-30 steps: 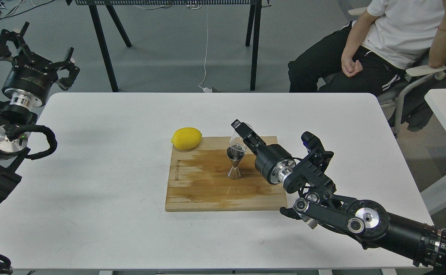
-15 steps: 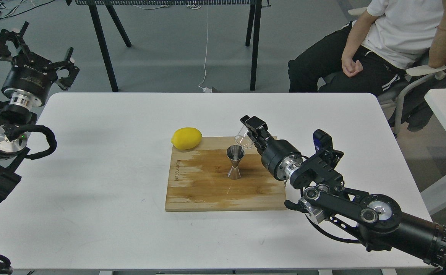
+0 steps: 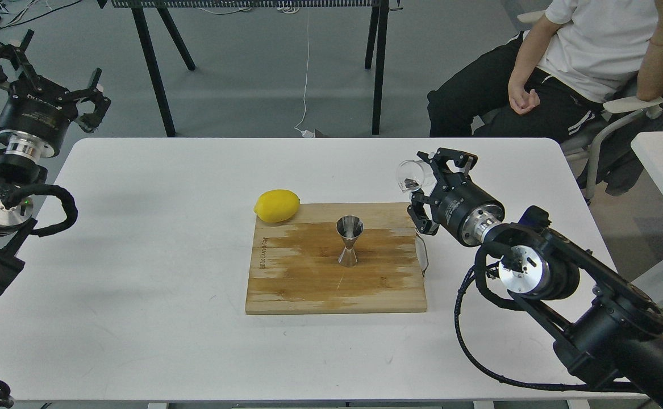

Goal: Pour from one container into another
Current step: 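Turn the glass cup upright and lower it back near its spot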

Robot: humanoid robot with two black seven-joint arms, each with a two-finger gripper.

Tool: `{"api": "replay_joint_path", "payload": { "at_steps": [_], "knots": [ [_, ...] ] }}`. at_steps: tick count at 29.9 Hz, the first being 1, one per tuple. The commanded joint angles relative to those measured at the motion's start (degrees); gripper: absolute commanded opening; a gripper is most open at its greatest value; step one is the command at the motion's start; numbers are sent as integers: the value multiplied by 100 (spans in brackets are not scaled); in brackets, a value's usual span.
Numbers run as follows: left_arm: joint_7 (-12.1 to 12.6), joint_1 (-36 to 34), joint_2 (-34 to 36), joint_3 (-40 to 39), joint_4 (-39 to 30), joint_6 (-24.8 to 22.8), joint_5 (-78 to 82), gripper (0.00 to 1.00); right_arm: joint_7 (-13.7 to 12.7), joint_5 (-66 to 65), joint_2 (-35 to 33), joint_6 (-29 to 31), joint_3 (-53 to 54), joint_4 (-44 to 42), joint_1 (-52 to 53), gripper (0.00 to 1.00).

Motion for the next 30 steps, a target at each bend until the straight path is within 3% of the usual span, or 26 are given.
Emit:
{"api": "replay_joint_path", "payload": {
  "at_steps": [1, 12, 17, 30],
  "knots": [
    [0, 0, -7, 1, 0, 0, 6, 100, -84, 778, 27, 502, 693, -245, -464, 38],
    [0, -18, -25, 10, 0, 0, -2, 100, -128, 3249, 88, 1943, 1591, -2019, -1230, 39],
    [9, -18, -42, 36, -9, 0, 7, 100, -488, 3584, 404, 2920, 1793, -3286, -1169, 39],
    [9, -18, -86, 54, -9, 0, 7, 100, -532, 3655, 739, 3009, 1873, -3892, -1081, 42]
  ]
}}
